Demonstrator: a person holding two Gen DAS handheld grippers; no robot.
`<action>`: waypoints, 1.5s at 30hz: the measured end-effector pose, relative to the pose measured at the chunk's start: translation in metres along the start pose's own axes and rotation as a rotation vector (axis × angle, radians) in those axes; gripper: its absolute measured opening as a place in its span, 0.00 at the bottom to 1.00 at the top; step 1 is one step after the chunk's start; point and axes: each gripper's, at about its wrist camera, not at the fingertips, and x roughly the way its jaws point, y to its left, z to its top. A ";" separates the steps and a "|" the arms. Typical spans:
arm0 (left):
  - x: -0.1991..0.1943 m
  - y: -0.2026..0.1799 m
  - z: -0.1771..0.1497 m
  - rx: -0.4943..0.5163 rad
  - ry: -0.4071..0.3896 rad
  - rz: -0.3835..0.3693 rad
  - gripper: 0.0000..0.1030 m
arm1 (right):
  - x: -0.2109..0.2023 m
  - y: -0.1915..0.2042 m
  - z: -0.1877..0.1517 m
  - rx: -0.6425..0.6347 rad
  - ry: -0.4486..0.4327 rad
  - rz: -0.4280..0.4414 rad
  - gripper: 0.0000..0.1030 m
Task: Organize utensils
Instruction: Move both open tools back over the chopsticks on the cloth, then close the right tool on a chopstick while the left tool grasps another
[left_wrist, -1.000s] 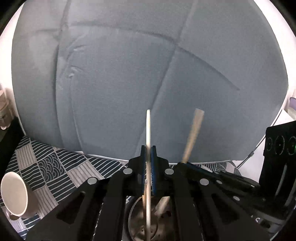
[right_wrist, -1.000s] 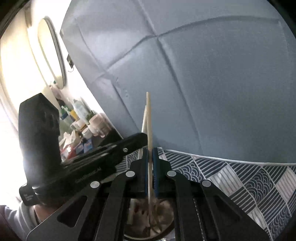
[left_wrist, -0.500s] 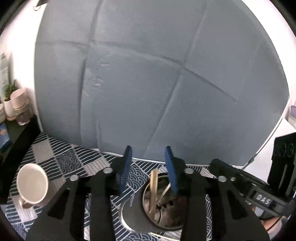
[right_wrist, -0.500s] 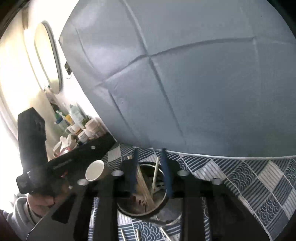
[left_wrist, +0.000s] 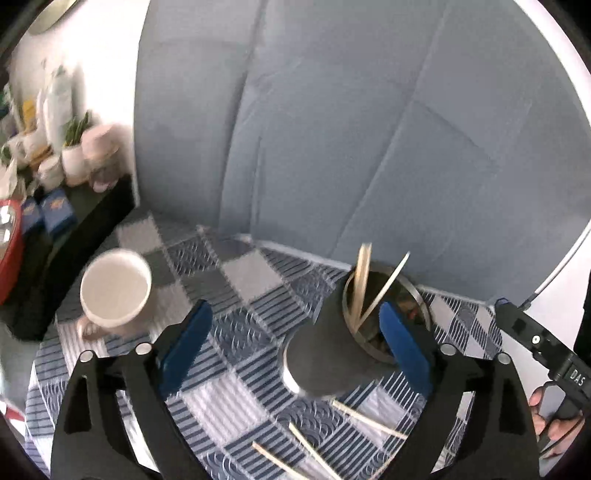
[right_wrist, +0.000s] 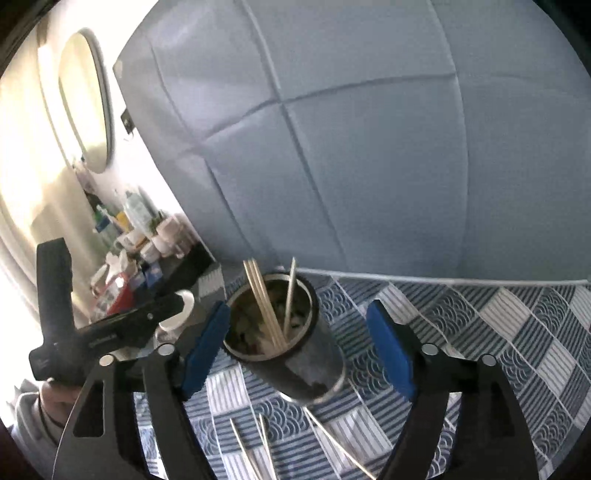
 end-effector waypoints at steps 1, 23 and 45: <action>0.001 0.002 -0.005 -0.007 0.012 0.003 0.90 | 0.000 -0.001 -0.005 -0.001 0.015 -0.006 0.76; 0.041 0.032 -0.131 -0.128 0.357 0.172 0.94 | 0.051 -0.047 -0.106 -0.043 0.374 -0.102 0.84; 0.085 -0.004 -0.172 -0.084 0.484 0.411 0.95 | 0.123 -0.053 -0.145 -0.292 0.623 -0.241 0.82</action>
